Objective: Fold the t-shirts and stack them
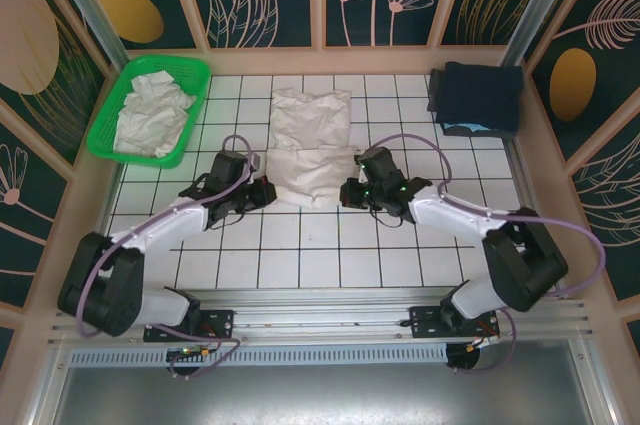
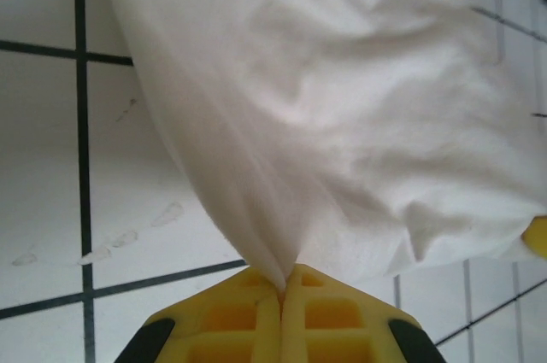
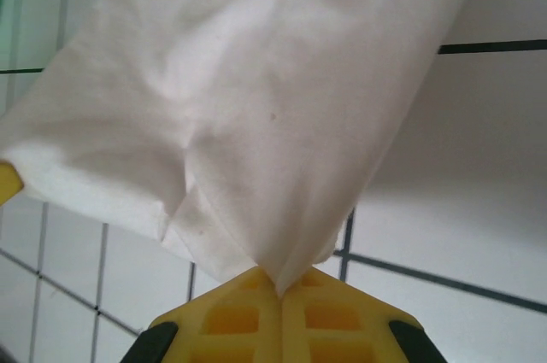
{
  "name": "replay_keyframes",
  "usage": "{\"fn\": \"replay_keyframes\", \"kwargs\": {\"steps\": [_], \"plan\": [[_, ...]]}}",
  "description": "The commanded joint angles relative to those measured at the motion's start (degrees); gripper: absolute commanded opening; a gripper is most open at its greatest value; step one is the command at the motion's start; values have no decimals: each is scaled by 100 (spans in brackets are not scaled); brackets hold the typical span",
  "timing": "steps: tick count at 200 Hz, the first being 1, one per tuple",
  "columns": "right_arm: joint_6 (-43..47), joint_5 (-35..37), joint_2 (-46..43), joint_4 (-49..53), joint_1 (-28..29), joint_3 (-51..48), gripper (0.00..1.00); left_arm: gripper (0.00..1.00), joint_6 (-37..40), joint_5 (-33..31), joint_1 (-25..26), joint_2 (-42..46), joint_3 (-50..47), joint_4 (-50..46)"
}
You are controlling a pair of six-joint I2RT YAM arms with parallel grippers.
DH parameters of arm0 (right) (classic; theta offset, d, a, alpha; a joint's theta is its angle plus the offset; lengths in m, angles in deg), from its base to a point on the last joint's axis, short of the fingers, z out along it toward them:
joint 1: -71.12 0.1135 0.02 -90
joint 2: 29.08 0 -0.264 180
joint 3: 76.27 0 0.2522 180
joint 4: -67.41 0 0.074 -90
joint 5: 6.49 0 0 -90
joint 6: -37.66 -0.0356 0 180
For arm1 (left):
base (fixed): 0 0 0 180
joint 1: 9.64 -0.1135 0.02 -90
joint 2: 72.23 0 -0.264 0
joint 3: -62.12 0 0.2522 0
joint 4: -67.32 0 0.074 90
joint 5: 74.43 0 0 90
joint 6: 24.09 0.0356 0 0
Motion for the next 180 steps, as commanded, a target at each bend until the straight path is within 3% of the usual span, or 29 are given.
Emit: {"fn": "replay_keyframes", "kwargs": {"steps": [1, 61, 101, 180], "plan": [[138, -110, -620, 261, 80, -74, 0, 0, -234, 115, 81, 649, 69, -199], [325, 85, -1054, 889, 209, 674, 0, 0, -405, 157, 152, 1076, 440, -332], [622, -136, -285, 727, -147, 1460, 0, 0, -195, -342, 81, 475, 1334, -579], [897, -1138, 1278, 136, -1102, 2467, 0, 0, -36, -168, -673, -1122, 2733, -471]]}}
